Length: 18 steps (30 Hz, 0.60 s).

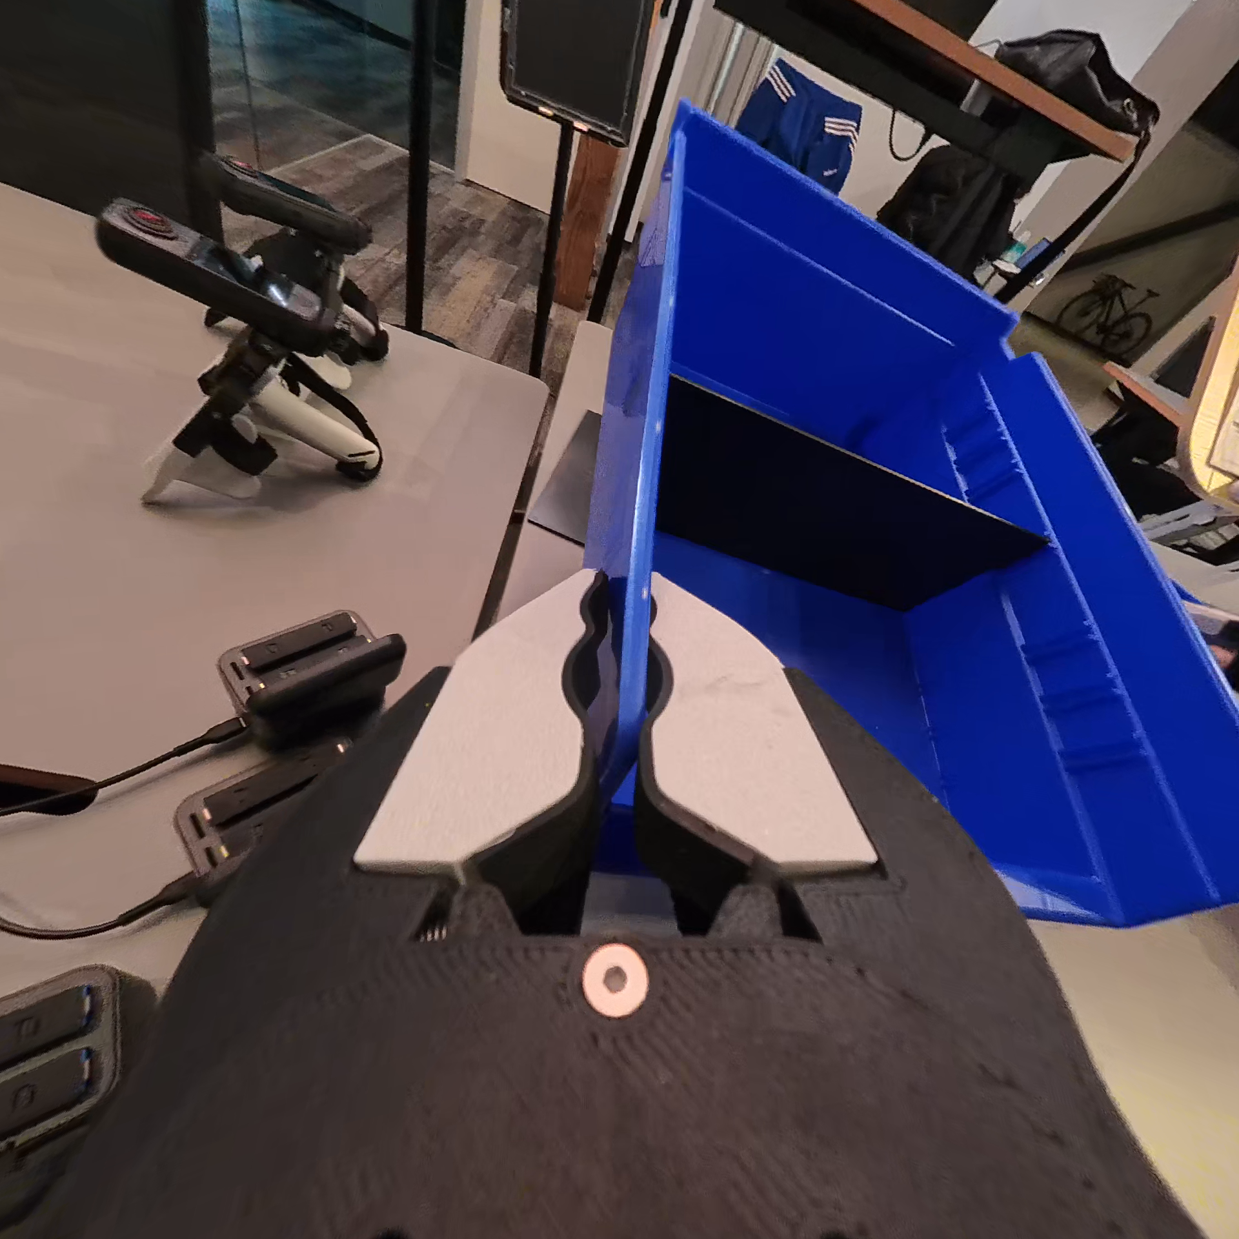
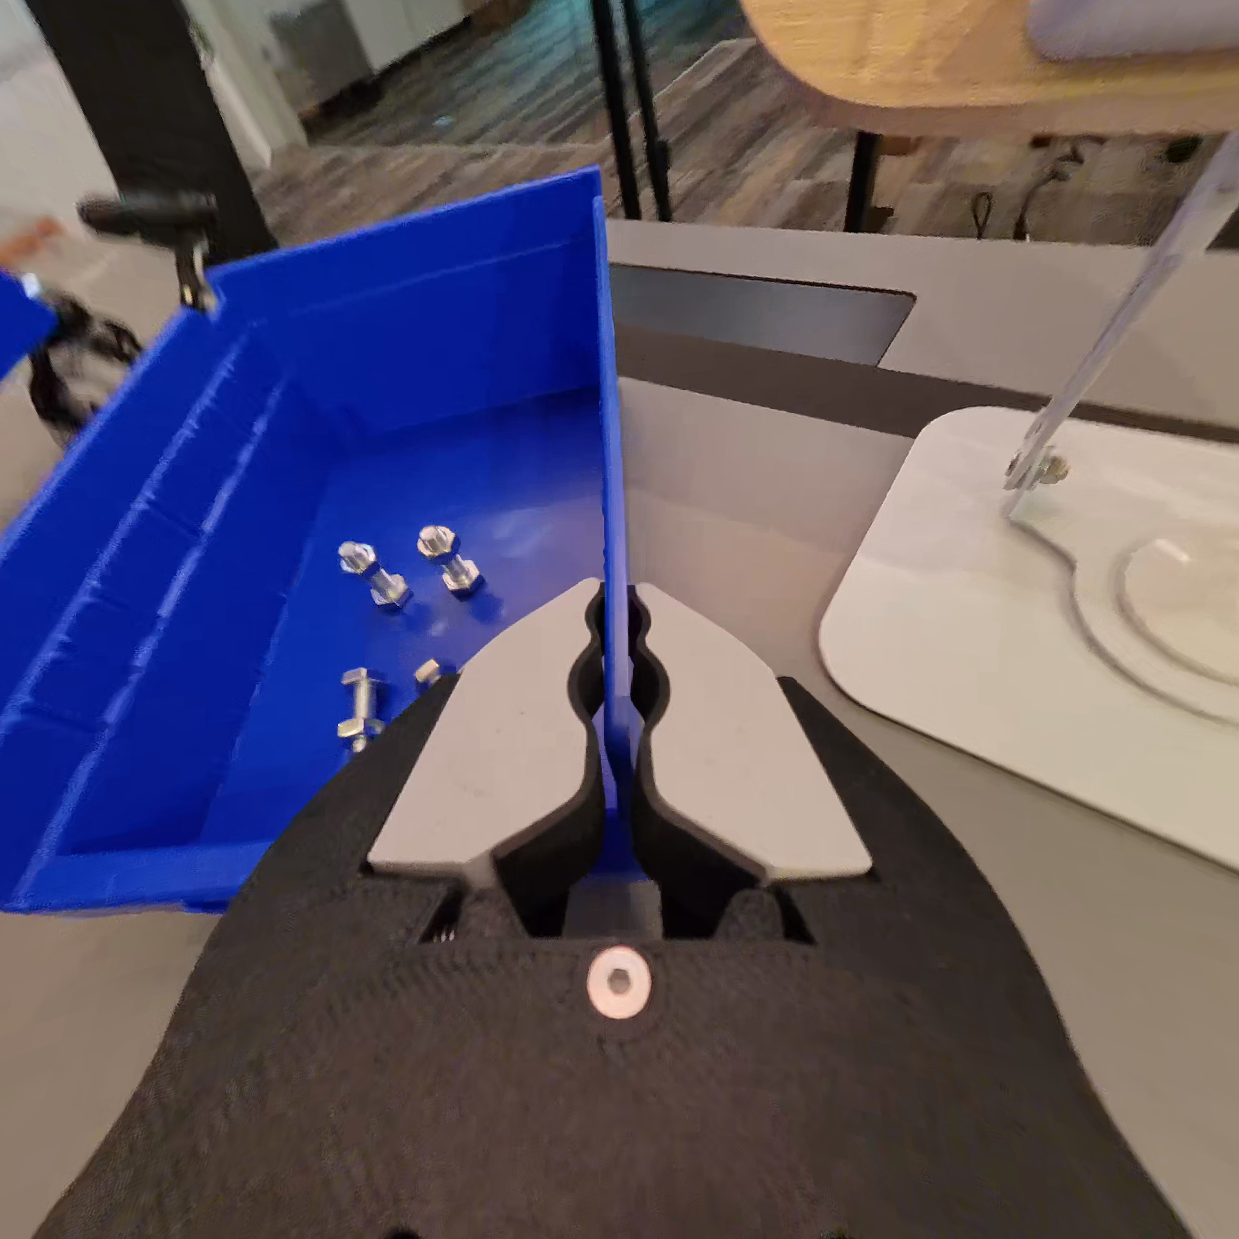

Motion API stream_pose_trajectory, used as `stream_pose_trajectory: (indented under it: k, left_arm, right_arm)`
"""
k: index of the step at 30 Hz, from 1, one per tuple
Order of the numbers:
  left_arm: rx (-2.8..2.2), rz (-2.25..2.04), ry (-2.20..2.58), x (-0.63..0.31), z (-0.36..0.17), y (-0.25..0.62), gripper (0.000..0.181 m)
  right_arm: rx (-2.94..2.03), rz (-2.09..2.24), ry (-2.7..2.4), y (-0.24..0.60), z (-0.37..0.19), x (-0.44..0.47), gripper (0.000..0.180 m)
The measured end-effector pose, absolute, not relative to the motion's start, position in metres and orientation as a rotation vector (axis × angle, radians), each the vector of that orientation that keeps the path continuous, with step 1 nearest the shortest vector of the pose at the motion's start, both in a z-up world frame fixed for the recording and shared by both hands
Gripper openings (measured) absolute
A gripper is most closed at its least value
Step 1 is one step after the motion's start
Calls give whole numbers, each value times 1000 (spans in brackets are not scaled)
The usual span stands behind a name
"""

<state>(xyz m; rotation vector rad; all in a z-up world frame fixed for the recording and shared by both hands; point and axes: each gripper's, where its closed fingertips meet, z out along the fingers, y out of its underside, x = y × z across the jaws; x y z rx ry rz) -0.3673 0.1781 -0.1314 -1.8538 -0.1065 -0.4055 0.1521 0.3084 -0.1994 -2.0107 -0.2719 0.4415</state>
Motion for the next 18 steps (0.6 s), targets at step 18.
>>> stream_pose_trajectory:
  k: [18]
  left_arm:
    - [-1791, -425, -112, -372, -114, 169, 6]
  right_arm:
    - [-1962, 882, -238, 265, -185, -2, 53]
